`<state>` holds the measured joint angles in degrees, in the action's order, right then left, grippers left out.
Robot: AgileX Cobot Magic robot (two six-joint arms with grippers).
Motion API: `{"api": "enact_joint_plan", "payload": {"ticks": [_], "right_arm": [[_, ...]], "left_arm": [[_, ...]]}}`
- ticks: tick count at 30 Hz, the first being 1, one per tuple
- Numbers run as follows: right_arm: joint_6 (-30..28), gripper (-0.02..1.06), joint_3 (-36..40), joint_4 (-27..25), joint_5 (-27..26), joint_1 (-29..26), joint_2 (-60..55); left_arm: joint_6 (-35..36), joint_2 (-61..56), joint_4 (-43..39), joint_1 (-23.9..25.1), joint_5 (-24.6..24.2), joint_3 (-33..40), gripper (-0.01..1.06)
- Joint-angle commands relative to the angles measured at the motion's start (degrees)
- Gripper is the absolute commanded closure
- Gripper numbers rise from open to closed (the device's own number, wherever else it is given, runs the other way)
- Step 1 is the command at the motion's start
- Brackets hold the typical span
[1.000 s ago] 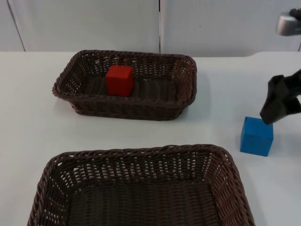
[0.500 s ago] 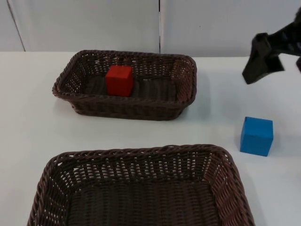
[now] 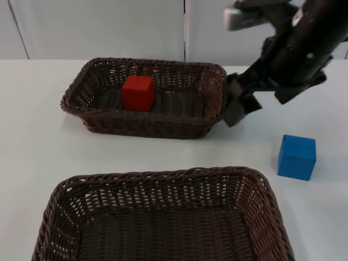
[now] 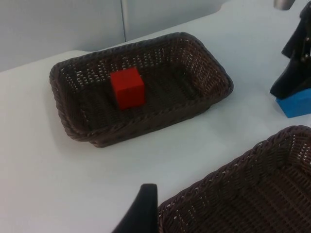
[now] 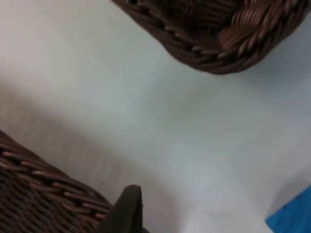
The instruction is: Pick up one cube with the left hand and place it into the upper basket. Pick up one cube with the right hand and place it into the lower basket.
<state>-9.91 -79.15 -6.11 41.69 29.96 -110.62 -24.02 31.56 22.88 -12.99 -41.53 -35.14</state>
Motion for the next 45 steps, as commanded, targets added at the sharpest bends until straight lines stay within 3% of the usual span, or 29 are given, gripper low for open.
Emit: {"api": "enact_joint_plan", "payload": {"ticks": [1, 2, 6, 9, 16, 19, 25, 36, 41, 45], "right_arm": [[-1.15, 0.00, -2.81, 4.44, 4.76, -0.20, -2.12], [-1.15, 0.00, -2.81, 4.44, 4.76, -0.20, -2.12], [-1.15, 0.00, -3.11, 12.23, 6.71, -0.20, -2.44], [-1.71, 0.00, -3.11, 13.44, 8.28, -0.90, -2.44], [-3.46, 0.00, -3.11, 12.34, 9.91, -4.98, -2.82], [-7.37, 0.00, -3.11, 8.80, 9.28, -6.44, -4.54], [-12.03, 0.00, -3.11, 7.12, 6.56, -6.60, -9.09], [-12.63, 0.01, -3.11, 7.07, 2.70, -6.75, -13.19], [-12.63, 0.11, -3.11, 7.56, 3.28, -6.86, -14.59], [-12.63, 0.36, -3.11, 7.68, 3.49, -6.86, -14.59]], "left_arm": [[0.28, -0.22, -0.03, -0.25, 0.20, 0.11, 0.13], [0.28, -0.22, -0.03, -0.25, 0.20, 0.11, 0.13], [0.28, -0.22, -0.03, -0.25, 0.20, 0.11, 0.13], [0.28, -0.22, -0.20, -0.25, 0.20, 0.11, 0.13], [0.28, -0.22, -0.45, -0.25, 0.20, 0.11, 0.13], [0.28, -0.22, -0.45, -0.25, 0.20, 0.11, 0.13], [0.28, -0.22, -0.95, -0.25, 0.20, 0.11, 0.13], [0.28, -0.22, -1.44, -0.25, 0.20, 0.11, 0.13], [0.28, -0.22, -1.44, -0.25, 0.20, 0.11, 0.13], [0.28, -0.22, -1.44, -0.25, 0.20, 0.11, 0.13]]}}
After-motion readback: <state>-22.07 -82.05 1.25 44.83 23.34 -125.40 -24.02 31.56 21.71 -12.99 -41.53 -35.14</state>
